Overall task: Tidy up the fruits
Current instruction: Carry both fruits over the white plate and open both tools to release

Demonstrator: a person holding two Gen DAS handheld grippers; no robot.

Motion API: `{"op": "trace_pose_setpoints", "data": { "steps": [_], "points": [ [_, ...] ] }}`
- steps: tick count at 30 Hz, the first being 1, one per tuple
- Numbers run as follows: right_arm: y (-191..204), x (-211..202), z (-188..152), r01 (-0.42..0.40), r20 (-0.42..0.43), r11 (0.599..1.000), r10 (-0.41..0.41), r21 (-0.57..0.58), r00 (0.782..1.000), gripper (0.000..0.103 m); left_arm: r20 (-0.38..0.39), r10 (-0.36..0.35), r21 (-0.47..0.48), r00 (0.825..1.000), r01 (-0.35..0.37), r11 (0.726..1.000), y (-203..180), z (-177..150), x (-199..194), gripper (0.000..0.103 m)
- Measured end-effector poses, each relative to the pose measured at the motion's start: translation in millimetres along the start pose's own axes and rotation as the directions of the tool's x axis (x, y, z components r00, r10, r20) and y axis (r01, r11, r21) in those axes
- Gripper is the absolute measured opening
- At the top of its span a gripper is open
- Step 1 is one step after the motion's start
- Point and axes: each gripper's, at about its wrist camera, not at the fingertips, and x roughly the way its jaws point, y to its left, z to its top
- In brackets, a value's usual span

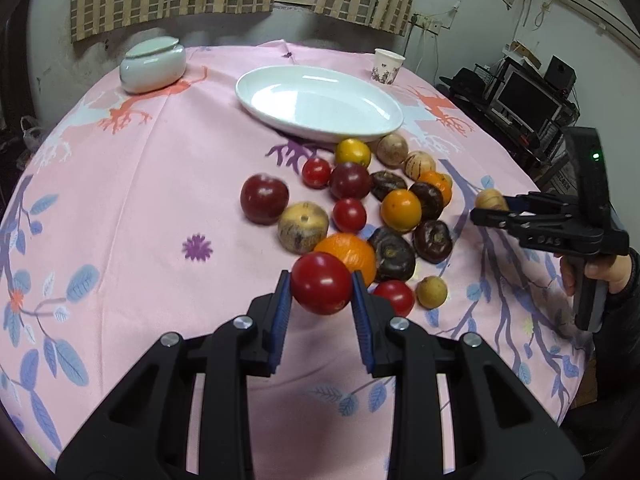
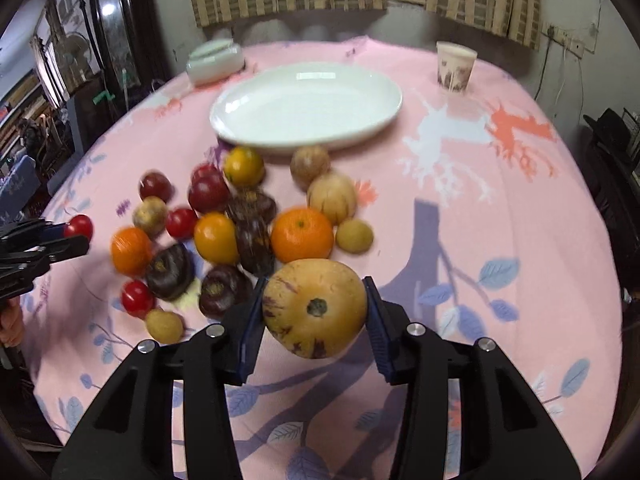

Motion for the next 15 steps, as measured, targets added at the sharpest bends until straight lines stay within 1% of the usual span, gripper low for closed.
{"op": "trace_pose_setpoints", "data": {
  "steps": [2,5,8,9,10,12,15],
  "points": [
    [0.5,-14.0,21.2,-0.006,0.050,1.000,0.007,-0.031,0.999,0.046,0.006,0.003,0.030,1.000,-0.003,1.000,-3.7,17.4,-1.2,0.030],
    [0.3,-16.9,56.9,0.019,0.114,0.998,-0.012,-0.063,0.993,0.046,0.033,0.030,0.071,0.999,-0.033,0.997,-9.7,56.7,4.5,0.030],
    [-2.8,8.7,102.1,0.035,0.181,0.994,-0.016,-0.101,0.983,0.046,0.030,0.046,0.088,0.998,-0.049,0.995,-14.5,103.7,25.9,0.030],
    [-4.2,21.5,112.3,0.041,0.183,0.993,-0.020,-0.111,0.983,0.046,0.026,0.053,0.083,0.998,-0.055,0.995,-14.8,119.1,36.3,0.030],
    [-7.2,37.7,121.8,0.038,0.168,0.993,-0.020,-0.108,0.986,0.046,0.018,0.059,0.074,0.998,-0.060,0.995,-13.9,133.5,48.3,0.030],
    [-16.8,78.1,138.2,0.019,0.105,0.997,-0.011,-0.074,0.994,0.046,-0.011,0.083,0.047,0.996,-0.083,0.995,-8.1,161.0,82.1,0.030],
    [-23.9,123.3,149.5,0.015,0.006,0.997,-0.015,-0.071,1.000,0.046,-0.093,0.104,0.014,0.990,-0.103,0.995,4.1,183.2,134.7,0.030]
  ]
}}
